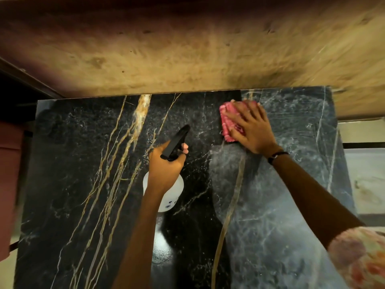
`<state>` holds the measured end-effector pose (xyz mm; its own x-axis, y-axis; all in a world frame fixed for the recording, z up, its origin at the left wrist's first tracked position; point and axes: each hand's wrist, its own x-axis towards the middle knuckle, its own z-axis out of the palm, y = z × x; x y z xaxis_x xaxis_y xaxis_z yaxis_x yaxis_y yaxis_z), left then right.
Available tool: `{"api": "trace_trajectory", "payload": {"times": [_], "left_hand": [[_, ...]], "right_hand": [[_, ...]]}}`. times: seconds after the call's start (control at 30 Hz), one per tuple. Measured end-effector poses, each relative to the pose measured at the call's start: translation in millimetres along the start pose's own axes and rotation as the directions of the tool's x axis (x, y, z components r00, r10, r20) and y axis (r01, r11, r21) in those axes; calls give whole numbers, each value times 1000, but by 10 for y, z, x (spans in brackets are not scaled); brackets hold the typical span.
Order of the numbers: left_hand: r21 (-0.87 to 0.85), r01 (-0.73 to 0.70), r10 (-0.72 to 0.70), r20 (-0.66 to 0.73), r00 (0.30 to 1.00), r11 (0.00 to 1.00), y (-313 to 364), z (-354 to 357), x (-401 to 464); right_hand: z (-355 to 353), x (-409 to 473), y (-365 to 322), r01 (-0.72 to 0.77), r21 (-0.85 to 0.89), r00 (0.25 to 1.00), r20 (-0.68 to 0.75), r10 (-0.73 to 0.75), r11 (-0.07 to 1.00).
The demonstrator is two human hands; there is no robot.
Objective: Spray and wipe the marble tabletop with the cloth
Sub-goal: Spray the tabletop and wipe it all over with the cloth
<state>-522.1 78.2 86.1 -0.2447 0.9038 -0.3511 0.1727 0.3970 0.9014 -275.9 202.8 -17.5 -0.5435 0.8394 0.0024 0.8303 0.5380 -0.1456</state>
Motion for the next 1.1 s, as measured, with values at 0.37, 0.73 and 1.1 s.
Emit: {"api": "trace_trajectory", "payload": {"times": [0.37, 0.73, 1.1], "left_hand": [[-21, 37, -37, -18, 999, 999, -50, 168, -175], [-24, 45, -46, -40, 998, 999, -80, 264, -328], [-2, 17, -17, -31, 999, 1000, -131, 382, -704]], "right_hand": [[88, 463, -372, 0, 13, 1000, -11, 0, 1000], [-104, -257, 236, -250, 55, 968, 16, 250, 967], [131, -911, -557, 150, 47, 987, 57, -152, 988]]}}
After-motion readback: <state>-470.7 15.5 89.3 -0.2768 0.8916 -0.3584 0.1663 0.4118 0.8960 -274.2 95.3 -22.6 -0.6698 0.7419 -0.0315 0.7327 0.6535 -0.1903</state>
